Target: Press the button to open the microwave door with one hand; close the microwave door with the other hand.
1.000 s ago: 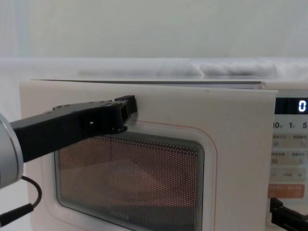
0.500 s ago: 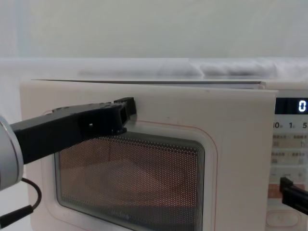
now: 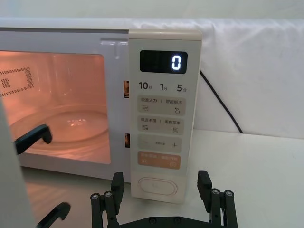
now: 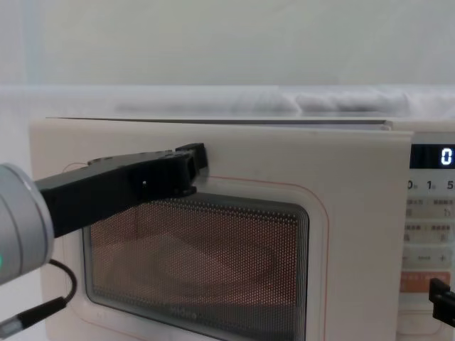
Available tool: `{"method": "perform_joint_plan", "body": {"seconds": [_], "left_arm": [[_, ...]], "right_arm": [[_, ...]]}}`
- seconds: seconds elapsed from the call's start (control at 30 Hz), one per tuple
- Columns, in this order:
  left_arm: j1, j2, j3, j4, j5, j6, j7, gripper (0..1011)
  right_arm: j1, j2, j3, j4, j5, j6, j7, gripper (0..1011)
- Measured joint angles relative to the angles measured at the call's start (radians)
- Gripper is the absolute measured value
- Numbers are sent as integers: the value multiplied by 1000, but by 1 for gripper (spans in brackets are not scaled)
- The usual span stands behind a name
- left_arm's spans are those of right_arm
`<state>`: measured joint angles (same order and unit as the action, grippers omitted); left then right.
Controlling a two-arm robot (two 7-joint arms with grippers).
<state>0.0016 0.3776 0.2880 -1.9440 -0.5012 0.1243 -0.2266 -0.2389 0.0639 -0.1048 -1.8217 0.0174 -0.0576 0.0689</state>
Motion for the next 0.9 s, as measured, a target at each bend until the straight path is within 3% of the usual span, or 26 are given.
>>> {"method": "perform_joint_plan", "body": {"seconds": [0.6, 0.9], "left_arm": [[-74, -37, 64, 39, 29, 18, -18, 0], [-119, -56, 108, 74, 68, 36, -21, 0]], "right_arm": [[3, 0, -1, 0, 0, 0, 0, 1002], [4, 0, -2, -1, 1, 0, 0, 1002]]}}
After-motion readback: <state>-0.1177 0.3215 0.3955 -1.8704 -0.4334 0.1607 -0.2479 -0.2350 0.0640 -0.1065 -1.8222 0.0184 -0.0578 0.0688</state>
